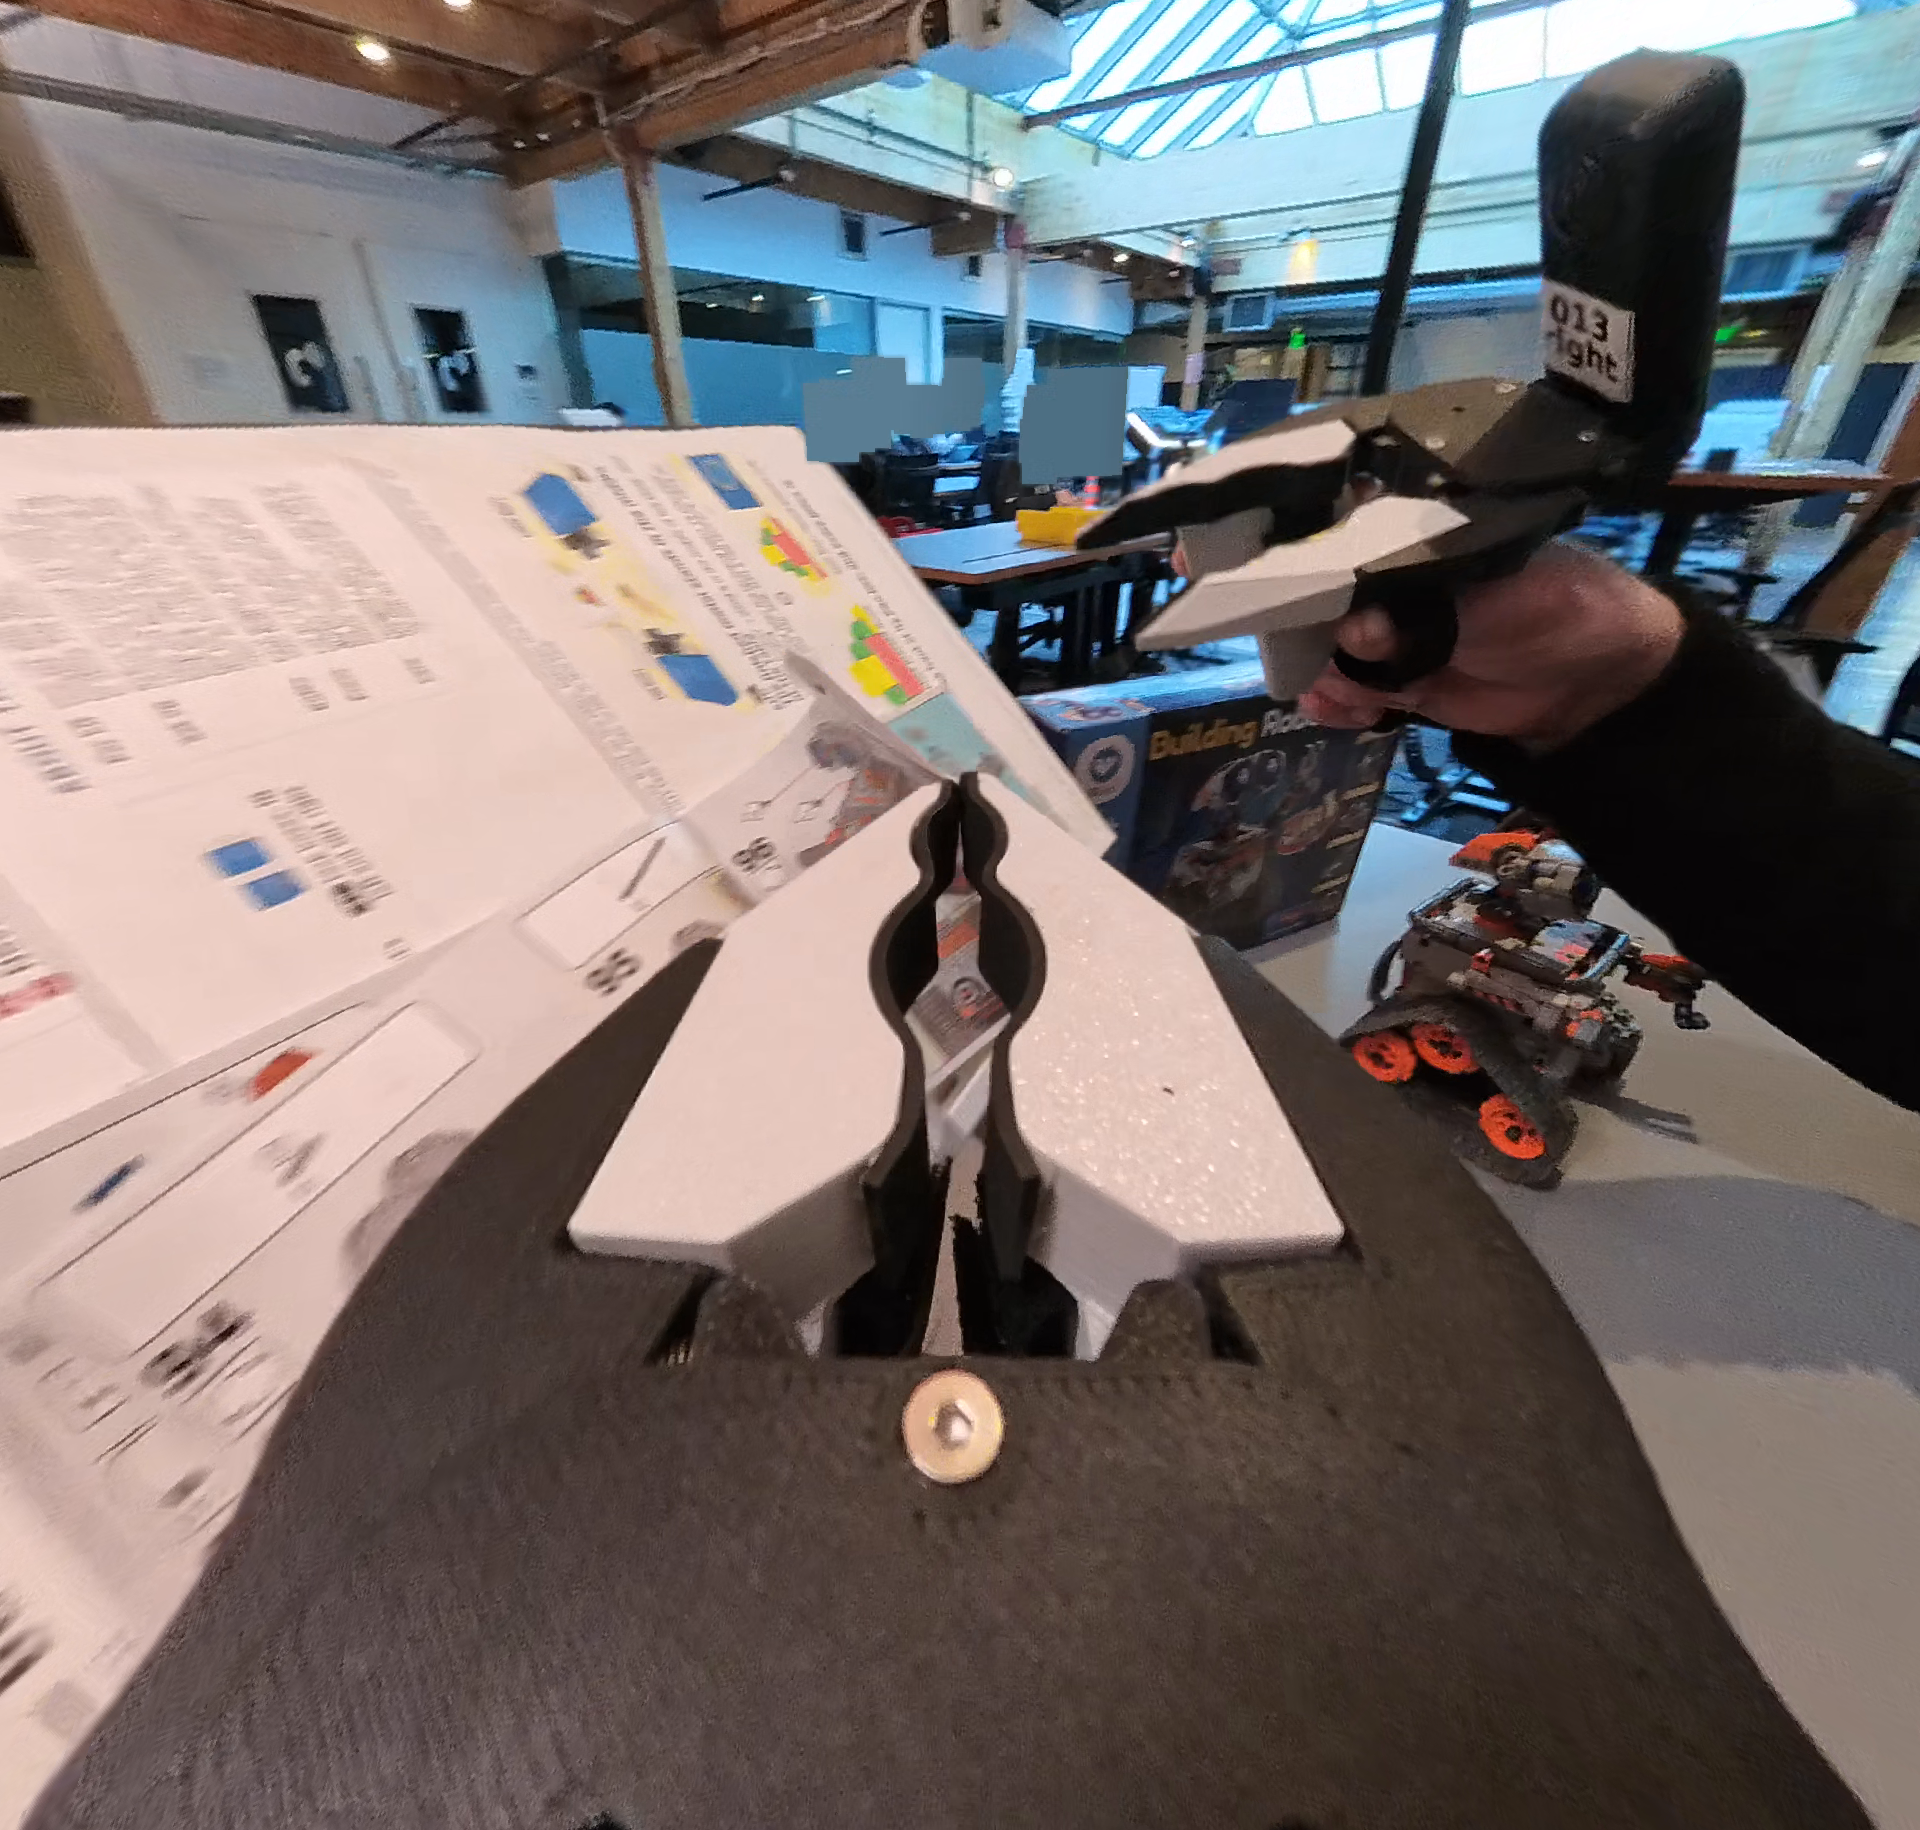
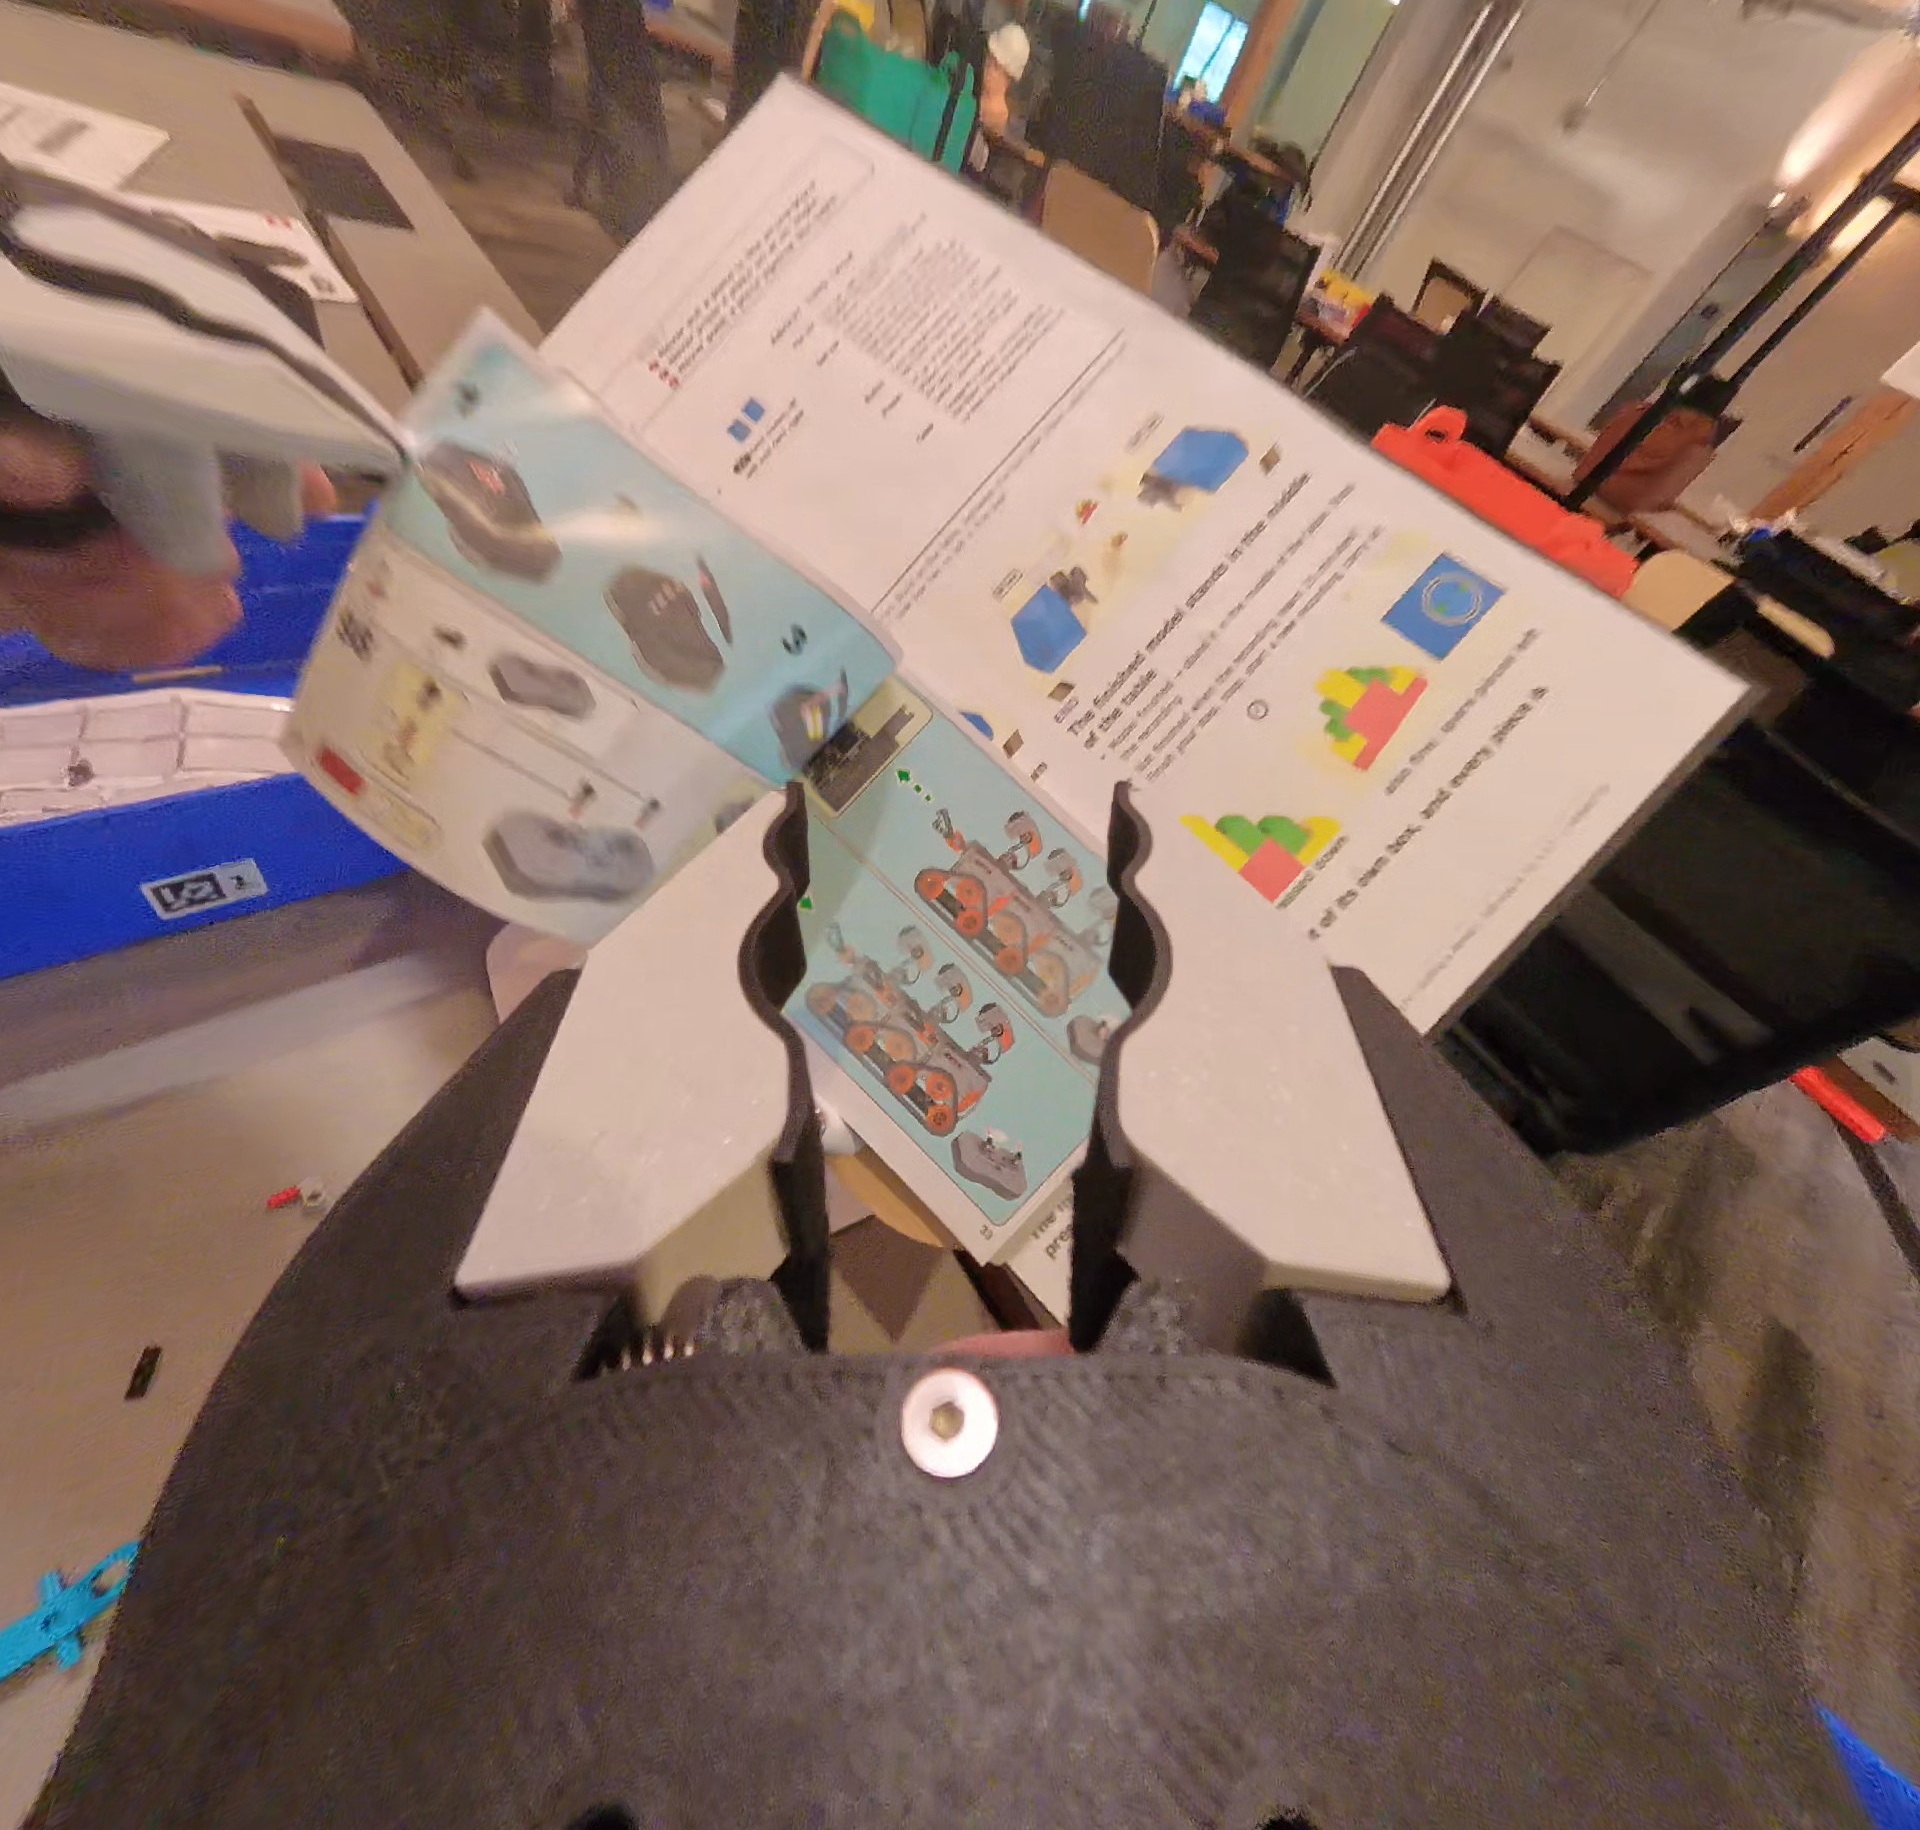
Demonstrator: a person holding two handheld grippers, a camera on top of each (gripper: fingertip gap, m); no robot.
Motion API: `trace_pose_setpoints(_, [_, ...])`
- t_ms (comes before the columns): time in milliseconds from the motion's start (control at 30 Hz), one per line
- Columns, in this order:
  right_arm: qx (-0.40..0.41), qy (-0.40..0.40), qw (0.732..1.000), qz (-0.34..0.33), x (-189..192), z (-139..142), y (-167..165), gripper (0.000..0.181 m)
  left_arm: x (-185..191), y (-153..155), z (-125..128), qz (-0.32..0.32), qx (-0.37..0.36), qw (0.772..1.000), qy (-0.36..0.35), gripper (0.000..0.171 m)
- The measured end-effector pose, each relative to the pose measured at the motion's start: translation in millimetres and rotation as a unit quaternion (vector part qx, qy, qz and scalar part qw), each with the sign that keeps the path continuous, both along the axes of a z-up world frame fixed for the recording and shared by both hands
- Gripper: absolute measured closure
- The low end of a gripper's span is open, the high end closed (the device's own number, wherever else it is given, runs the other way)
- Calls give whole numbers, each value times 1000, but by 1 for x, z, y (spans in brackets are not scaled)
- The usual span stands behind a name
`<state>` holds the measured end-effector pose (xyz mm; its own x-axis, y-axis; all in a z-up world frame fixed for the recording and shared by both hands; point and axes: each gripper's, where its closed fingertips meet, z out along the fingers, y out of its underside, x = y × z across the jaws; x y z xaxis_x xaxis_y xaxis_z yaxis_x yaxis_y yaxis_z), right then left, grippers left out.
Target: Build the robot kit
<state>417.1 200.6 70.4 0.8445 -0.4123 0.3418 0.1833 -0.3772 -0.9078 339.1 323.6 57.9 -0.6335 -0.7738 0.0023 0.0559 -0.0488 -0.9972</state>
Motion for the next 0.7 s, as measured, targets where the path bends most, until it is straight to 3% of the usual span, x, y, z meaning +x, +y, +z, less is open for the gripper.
trace_pose_setpoints(233, [-92, 12, 996, 0, 14, -49, 14, 115, -1, 67, -19, 69, 35, 997, 30, 171])
trace_pose_setpoints(500, [-100, -5, 990, 104, -34, -74, 63, 142, 0, 105, -34, 98, 24, 994, 41, 171])
trace_pose_setpoints(700, [-114, -23, 982, 151, -58, -103, 103, 150, -2, 123, -41, 115, 25, 992, 49, 171])
